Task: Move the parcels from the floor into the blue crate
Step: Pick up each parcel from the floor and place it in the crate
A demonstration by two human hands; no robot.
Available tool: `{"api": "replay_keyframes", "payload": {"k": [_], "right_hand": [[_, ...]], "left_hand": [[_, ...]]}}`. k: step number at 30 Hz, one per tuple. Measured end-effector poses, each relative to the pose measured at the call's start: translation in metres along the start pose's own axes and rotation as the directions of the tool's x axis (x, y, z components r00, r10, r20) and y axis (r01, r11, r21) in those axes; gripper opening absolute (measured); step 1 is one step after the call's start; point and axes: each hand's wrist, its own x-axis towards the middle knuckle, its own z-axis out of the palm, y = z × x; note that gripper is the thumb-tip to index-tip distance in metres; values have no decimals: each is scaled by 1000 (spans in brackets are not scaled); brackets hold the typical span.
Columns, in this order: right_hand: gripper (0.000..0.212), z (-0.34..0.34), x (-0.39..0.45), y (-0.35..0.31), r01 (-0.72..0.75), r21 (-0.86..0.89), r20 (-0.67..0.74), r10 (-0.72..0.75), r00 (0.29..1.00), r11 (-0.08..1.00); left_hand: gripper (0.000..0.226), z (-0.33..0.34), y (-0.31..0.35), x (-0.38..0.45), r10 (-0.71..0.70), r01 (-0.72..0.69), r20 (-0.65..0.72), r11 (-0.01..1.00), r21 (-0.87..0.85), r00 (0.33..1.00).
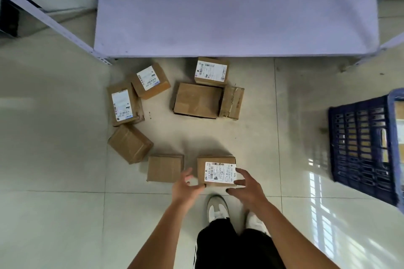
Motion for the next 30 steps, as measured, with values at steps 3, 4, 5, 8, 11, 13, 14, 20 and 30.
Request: {"api": "replay_keyframes", "payload": {"k": [3,4,5,8,11,13,14,20,30], "right_hand": [[70,5,3,-7,3,2,6,-3,1000,1000],[69,6,2,-10,5,1,4,-5,1000,1000],[68,7,1,-12,9,-1,1,-9,1000,1000],[66,9,2,-13,24,-2,-22,-24,999,1000],[64,25,10,-14,17,-1,-52,-17,999,1000],[64,42,15,-13,-18,0,-59,18,998,1000],[65,54,17,-13,-34,-2,-59,34,998,999],[64,141,26,-36,-72,22,-52,73,996,997],[60,241,65,-52,-120,23,-113,122,986,992]], "left_hand": [[67,-7,-1,3,-4,4,-15,1000,-14,1000],[67,-10,-3,3,-4,3,-16,1000,-15,1000],[66,-12,-5,4,-4,4,-14,1000,-17,1000],[64,-16,-9,7,-6,6,-8,1000,-22,1000],[64,-29,-21,19,-22,23,21,999,-35,1000],[65,-43,-28,27,-37,38,51,999,-11,998],[65,-51,-33,32,-42,42,60,999,-4,997],[63,-132,-54,66,-65,64,59,998,15,996],[56,-206,-100,122,-82,81,99,997,18,992]]}}
